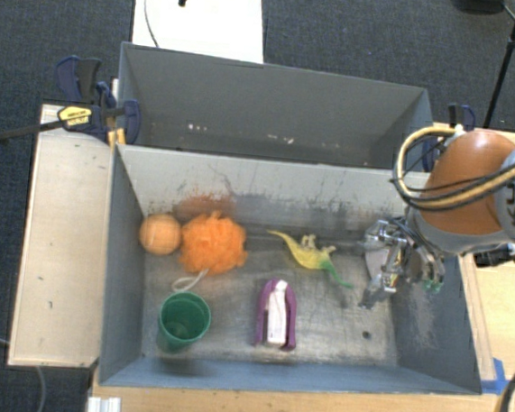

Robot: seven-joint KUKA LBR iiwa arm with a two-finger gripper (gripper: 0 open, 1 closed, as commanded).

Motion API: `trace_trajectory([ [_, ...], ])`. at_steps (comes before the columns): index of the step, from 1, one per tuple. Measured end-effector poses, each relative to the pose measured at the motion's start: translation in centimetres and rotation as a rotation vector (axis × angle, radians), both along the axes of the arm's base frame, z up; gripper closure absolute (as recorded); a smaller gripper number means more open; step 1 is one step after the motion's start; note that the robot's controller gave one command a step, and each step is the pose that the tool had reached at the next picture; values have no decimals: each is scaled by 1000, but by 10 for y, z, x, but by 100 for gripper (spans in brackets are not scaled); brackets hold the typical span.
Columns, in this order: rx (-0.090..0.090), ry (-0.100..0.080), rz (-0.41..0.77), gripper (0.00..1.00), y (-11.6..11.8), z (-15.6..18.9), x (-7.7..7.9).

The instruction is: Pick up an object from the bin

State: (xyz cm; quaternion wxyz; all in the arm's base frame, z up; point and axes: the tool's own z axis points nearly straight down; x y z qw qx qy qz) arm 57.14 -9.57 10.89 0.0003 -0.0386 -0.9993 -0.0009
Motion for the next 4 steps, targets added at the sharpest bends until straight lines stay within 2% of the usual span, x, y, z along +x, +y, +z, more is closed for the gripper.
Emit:
trace_trajectory([
  [1, -2, -3, -62, 0, 64, 12, 5],
  [2, 1, -7, -144, 0, 63, -37, 20],
  [3, -3, -16, -117, 100, 82, -33, 19],
  [4, -3, -16, -116, 100, 82, -33, 19],
])
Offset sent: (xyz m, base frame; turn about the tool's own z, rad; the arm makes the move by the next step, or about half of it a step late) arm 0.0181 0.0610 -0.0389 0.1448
